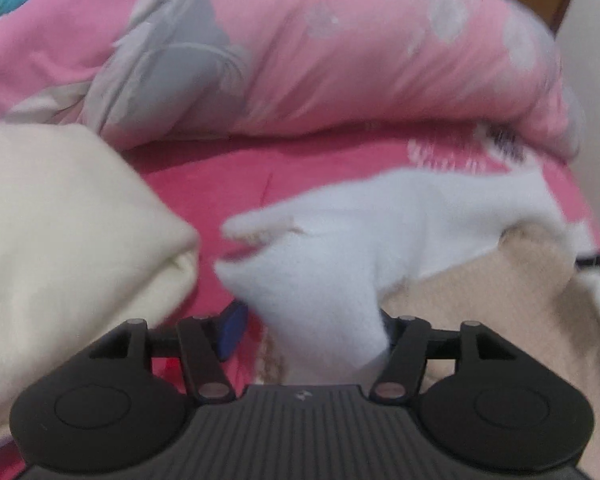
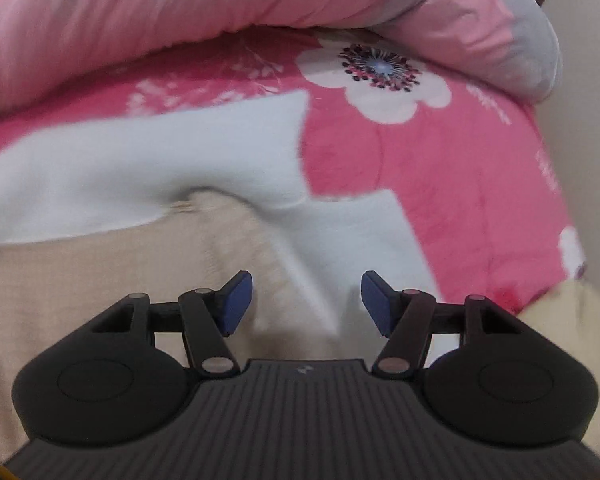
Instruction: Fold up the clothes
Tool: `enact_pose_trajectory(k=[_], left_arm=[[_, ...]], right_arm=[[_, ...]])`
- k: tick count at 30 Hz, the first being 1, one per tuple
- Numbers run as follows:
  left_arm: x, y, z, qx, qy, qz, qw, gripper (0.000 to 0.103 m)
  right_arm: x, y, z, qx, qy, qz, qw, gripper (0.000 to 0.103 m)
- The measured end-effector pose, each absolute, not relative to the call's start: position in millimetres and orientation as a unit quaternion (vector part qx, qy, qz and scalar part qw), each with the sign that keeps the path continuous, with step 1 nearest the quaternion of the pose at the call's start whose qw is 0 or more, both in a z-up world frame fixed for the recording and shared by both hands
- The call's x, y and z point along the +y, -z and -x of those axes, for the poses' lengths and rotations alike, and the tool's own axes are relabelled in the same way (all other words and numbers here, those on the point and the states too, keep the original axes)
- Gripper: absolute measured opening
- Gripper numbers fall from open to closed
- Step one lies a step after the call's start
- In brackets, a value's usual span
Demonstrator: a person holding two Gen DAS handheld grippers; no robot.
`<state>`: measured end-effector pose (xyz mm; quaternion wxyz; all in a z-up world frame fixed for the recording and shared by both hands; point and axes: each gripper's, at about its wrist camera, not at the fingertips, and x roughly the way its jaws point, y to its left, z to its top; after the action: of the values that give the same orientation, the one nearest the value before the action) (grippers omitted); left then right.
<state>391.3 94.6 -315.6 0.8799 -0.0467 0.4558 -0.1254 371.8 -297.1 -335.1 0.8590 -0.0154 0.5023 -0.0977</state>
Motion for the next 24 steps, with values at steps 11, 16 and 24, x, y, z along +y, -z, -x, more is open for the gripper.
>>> enact_pose_trajectory(k=[11,16,24], left_arm=[[100.9,304.3,-414.1,0.419,0.134,0.088,0.893,0.061],[98.8,306.7,-416.5,0.433,0.129,0.087,0.888,0.049],[72.4,316.7,-417.3,0.418,0.119,-0.018,0.901,0.022]], right_arm=[[-225.6,298.5,-346.0,0.463,-0.061,-0.03,0.884,0.056],[-198.5,317.0,-380.5,0.472,-0.103,-0.006,0.875,0.035],[-237.3,357.5,-447.3,0.474,0.024,-0.012,0.88,0.012]])
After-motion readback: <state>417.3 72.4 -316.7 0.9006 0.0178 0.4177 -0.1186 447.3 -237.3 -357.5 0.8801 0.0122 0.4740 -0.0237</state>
